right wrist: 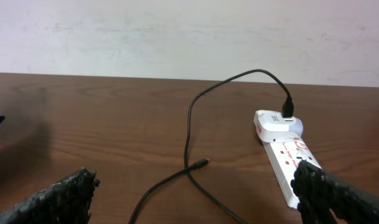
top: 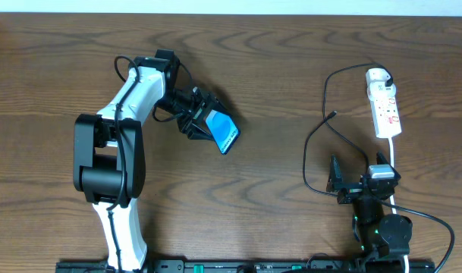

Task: Plug charger to phone and switch on socket
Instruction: 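Lift the phone with the left gripper and tilt it upright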

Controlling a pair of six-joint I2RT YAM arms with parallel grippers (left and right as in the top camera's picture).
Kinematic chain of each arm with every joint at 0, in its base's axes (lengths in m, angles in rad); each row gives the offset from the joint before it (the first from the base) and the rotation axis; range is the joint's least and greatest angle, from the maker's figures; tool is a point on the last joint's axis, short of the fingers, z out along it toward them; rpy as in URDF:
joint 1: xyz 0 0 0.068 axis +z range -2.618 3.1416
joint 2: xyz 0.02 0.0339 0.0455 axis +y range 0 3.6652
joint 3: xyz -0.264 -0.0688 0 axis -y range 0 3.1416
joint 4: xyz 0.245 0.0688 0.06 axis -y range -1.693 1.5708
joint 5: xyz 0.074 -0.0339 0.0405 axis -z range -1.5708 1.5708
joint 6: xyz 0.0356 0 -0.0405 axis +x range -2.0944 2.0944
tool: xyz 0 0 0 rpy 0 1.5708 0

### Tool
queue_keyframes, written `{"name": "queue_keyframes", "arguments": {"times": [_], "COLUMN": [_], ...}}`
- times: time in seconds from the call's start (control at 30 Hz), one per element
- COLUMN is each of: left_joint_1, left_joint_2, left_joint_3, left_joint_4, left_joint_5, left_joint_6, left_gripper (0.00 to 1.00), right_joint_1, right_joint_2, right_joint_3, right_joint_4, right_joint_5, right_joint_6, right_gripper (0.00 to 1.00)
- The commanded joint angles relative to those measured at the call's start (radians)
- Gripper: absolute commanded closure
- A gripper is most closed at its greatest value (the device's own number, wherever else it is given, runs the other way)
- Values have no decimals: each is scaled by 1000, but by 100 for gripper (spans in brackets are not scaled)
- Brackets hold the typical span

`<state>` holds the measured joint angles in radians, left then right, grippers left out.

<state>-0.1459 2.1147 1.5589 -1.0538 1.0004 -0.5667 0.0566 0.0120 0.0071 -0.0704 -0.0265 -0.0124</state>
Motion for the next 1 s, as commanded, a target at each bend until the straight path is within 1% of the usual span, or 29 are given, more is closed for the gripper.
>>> {"name": "queue_keyframes", "arguments": {"times": [0.0, 0.1, 0.27, 0.57, 0.97], "left_joint_1": [0, -2, -2, -4, -9], "left_joint_2": [-37, -37, -37, -37, -37], "left_joint_3": [-4, -4, -4, -4, -4], "left_joint_4": [-20, -23, -22, -23, -23], "left_joint_5": [138, 194, 236, 370, 381], "left_joint_6": [25, 24, 24, 24, 24], "left_gripper": [36, 36, 36, 36, 36], "right_joint_1": [3, 3, 3, 3, 3], "right_joint_2": [-6, -6, -6, -6, -6], "right_joint_3": [-2, -2, -2, -2, -2], "right_joint_4": [-5, -5, -5, -5, 1], "right_joint_5": [1, 1, 1, 1, 6], "right_joint_6": [-11, -11, -11, -11, -12], "right_gripper": [1, 1, 1, 1, 1]}}
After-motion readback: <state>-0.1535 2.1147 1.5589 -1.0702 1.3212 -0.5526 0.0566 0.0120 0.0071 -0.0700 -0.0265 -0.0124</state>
